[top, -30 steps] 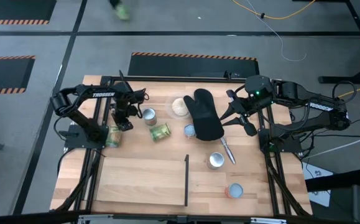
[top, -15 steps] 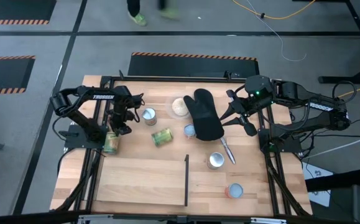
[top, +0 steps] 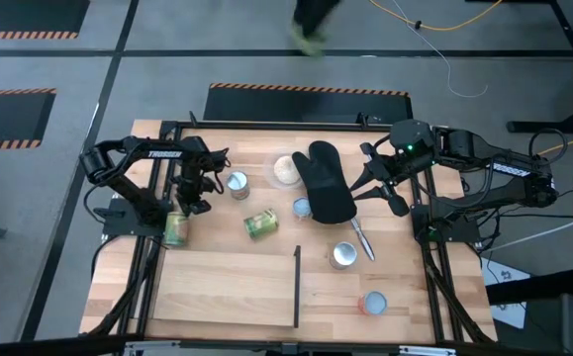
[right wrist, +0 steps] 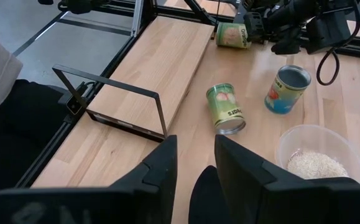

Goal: Pick and place cans onto a shelf
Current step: Put the left green canned orange on the shelf

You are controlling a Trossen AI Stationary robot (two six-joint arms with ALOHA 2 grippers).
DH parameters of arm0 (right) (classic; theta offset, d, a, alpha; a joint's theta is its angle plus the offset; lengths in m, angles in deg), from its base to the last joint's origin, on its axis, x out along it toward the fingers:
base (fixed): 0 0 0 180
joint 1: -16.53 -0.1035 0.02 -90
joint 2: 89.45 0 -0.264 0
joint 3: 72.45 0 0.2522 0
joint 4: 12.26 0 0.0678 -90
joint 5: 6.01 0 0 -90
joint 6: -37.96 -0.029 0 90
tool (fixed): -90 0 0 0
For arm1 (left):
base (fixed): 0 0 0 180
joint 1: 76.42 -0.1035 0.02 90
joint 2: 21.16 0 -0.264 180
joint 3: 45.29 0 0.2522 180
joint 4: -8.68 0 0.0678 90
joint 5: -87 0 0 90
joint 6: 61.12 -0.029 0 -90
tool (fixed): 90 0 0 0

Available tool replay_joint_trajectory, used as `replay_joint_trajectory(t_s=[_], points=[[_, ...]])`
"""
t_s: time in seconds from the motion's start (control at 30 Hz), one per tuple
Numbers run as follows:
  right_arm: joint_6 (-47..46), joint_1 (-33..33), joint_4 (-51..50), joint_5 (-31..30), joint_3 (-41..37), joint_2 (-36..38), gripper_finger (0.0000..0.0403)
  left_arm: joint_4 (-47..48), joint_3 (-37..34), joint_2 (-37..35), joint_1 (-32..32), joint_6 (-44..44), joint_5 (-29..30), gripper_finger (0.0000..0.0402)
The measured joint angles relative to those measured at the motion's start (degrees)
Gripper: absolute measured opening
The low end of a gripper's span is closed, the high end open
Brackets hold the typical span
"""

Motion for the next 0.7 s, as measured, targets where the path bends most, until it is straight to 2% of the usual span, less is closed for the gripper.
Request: replay_joint_trajectory(t_s=[0.27,0.47,0.7], points=[[0.2,0.0,0.0,0.0,0.0,0.0,0.0112,0.1,2.6,0.0,0.0,-0.4,-0.3,0.0002],[0.2,0.0,0.0,0.0,0.0,0.0,0.0112,0.1,9.1,0.0,0.4,-2.4,1.0,0.0],[0.2,0.0,0.0,0.0,0.0,0.0,0.0112,0.4,17.7,0.0,2.7,-3.7,5.8,0.0]])
